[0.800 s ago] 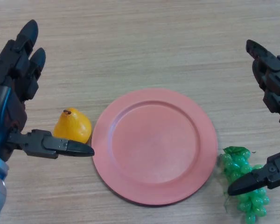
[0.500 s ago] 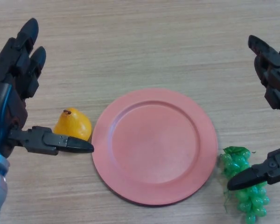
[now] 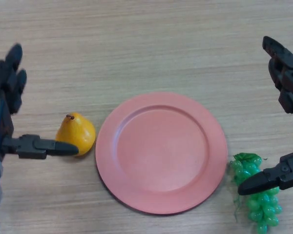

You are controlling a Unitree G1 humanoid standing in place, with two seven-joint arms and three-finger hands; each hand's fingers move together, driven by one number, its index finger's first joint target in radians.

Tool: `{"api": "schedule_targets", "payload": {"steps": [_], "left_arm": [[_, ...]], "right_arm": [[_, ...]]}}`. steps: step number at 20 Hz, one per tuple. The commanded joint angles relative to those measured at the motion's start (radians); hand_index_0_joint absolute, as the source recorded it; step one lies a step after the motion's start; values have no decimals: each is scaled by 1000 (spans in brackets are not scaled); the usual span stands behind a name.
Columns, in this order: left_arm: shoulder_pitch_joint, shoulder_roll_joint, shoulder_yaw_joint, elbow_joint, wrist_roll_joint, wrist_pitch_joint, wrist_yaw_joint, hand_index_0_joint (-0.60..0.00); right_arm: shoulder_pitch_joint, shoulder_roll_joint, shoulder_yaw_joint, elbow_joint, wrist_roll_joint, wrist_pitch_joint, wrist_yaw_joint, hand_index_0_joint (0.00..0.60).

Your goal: Pick up the yellow pear and place it on the plate

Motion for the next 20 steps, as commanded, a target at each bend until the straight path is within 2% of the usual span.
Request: {"api": "schedule_targets", "payload": {"steps": [1, 2, 3, 4, 8, 13, 16, 17, 18, 19, 20], "left_arm": [[-76, 63, 21, 73, -2, -278, 5, 0], [-98, 62, 4, 170, 7, -346, 14, 0], [-102, 66, -11, 203, 35, -344, 15, 0], [-124, 54, -32, 281, 69, -383, 42, 0], [-193, 33, -77, 475, 81, -417, 73, 0], [-258, -3, -119, 626, 126, -451, 116, 0], [-287, -22, -124, 675, 99, -438, 131, 0], [-287, -22, -124, 678, 99, -439, 132, -98], [-291, -23, -125, 688, 99, -446, 137, -250], [-294, -24, -125, 698, 95, -454, 135, -348], [-298, -26, -128, 715, 86, -469, 129, -500]], "right_arm": [[-6, -19, -62, -48, -23, -156, -24, 0], [1, -16, -61, -50, -28, -155, -20, 0], [4, -14, -61, -53, -28, -154, -17, 0], [7, -12, -56, -55, -31, -153, -15, 0], [13, -7, -55, -83, -7, -123, -20, 0], [32, -4, -81, -84, -28, -156, -22, 0], [50, 2, -106, -122, -2, -106, -5, 0], [50, 2, -107, -123, -1, -106, -6, 0], [50, 3, -109, -124, -1, -107, -8, 0], [50, 3, -110, -126, -4, -108, -10, 0], [50, 1, -112, -129, -16, -115, -13, 0]]}}
